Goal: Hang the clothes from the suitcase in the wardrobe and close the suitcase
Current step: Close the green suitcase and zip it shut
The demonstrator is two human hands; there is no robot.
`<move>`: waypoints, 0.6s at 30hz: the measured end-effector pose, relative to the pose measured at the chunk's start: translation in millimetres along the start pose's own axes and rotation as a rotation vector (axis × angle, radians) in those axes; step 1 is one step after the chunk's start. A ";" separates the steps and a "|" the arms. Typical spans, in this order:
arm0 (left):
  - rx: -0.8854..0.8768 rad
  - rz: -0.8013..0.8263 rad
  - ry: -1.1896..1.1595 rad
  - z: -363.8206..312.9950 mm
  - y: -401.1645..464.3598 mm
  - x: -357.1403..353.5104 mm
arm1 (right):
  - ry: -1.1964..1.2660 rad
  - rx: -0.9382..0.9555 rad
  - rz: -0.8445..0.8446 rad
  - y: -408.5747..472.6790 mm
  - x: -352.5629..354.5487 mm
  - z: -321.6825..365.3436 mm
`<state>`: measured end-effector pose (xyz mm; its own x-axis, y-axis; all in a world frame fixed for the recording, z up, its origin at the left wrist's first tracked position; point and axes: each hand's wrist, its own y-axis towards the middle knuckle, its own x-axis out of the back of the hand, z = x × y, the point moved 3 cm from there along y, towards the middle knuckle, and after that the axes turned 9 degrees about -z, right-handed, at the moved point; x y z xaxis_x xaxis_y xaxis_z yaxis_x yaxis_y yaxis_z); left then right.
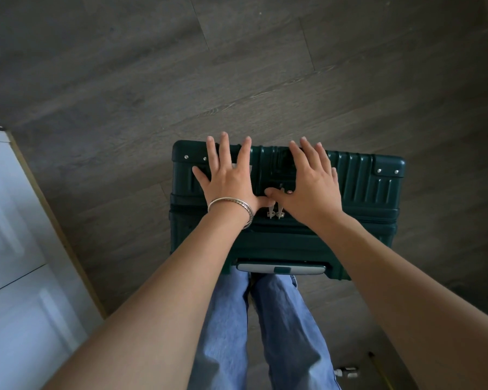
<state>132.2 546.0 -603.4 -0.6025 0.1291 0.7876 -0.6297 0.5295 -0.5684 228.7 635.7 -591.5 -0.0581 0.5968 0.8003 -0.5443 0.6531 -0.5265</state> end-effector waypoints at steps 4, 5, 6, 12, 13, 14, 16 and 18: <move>0.002 -0.013 -0.008 0.1 1.0 -1.7 | -0.022 -0.011 -0.016 2.1 -1.1 3.7; 0.002 -0.020 -0.005 -0.4 0.8 -2.6 | -0.019 -0.016 -0.018 2.4 -1.3 4.3; 0.002 -0.026 -0.003 -0.5 1.1 -3.2 | -0.023 -0.019 -0.022 2.7 -1.5 5.2; 0.009 -0.045 -0.012 -2.6 3.0 -4.7 | -0.083 -0.040 -0.053 3.5 -3.5 10.3; 0.012 -0.049 -0.015 -2.9 2.9 -4.6 | -0.082 -0.047 -0.056 3.6 -4.0 10.9; 0.013 -0.055 -0.018 -2.9 3.3 -4.4 | -0.084 -0.052 -0.060 3.9 -5.0 11.7; 0.015 -0.068 -0.023 -2.9 2.8 -4.3 | -0.102 -0.058 -0.065 4.4 -6.2 13.0; 0.017 -0.076 -0.028 -2.9 2.0 -4.7 | -0.117 -0.068 -0.065 5.4 -8.3 14.4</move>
<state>135.2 548.8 -607.5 -0.5661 0.0658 0.8217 -0.6818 0.5229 -0.5116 214.2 627.5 -596.9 -0.1234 0.4962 0.8594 -0.4920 0.7215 -0.4872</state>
